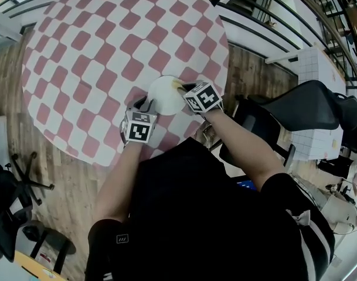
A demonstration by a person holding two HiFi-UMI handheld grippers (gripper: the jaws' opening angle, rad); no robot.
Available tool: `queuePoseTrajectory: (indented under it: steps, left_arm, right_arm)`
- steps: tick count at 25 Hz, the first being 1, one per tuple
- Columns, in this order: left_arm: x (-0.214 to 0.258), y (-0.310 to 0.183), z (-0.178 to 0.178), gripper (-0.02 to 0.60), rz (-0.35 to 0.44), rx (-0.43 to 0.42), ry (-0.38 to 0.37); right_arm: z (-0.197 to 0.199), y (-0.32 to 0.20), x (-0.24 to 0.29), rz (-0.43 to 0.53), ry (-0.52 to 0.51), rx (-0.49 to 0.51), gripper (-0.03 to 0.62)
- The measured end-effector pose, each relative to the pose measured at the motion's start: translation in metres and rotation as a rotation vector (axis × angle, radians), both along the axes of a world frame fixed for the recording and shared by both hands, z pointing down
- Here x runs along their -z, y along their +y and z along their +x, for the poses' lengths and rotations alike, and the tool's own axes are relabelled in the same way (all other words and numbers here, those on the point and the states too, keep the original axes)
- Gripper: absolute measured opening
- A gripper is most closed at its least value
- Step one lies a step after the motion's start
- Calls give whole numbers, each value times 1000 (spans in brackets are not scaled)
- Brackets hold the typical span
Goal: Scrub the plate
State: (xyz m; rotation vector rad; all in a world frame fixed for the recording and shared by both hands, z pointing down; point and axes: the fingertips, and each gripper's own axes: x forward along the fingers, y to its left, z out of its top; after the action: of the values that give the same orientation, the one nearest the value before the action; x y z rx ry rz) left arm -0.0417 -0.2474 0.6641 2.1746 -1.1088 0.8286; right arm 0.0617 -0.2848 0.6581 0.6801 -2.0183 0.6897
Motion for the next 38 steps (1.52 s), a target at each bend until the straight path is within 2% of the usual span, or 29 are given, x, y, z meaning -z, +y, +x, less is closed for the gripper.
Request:
queuePoseTrajectory:
  steps: [4,5,7,9,12,15,18,21,25,28,30,32,34,36,38]
  left_arm:
    - [-1,-2,-1,104,-3,9,12]
    - [-1,-2,-1,104,-4,10,15]
    - [0,-1,-1,104,-7,14,25]
    - [0,-1,-1,103,-7,20,38]
    - [1,0,-1,100,-11,25,41]
    - [0,0,1,91,-5,21,37]
    - [-1,-1,1,89,9,9,27]
    - [0,0,0,89,-1,3,21]
    - [0,0,0,91,-7,10,39]
    - [0,0,-1,91,-12,17,48]
    - [0,0,0,89,-20,23,58]
    - [0,0,0,89,-26,28,71]
    - [-1,-1,-1,87,-22,35,69]
    - [-1,-2,0,81,-13,38,58]
    - [0,-4,2,81,-3,38,56]
  right_arm:
    - [9,-39,9,142,70,-78,41]
    - [9,-43,13,153,62,-102,41]
    - [-7,-31,24,104,-25,-98,41]
    - [-36,1,29,5,-122,-21,41]
    - [-69,44,19,-129,-187,52,41]
    - [-78,51,1,-145,-170,45,41]
    - [-80,32,-3,-89,-150,26,41]
    - [-70,8,-4,-12,-98,19,41]
    - [-32,-20,-4,46,-37,-45,41]
    - [-1,-30,4,90,-2,-120,41]
    - [15,-28,15,98,-13,-182,41]
    - [5,-12,27,52,-103,-199,41]
    - [-25,15,29,-20,-182,-145,41]
    - [-52,41,19,-79,-186,-70,41]
    - [-67,63,7,-110,-149,-19,41]
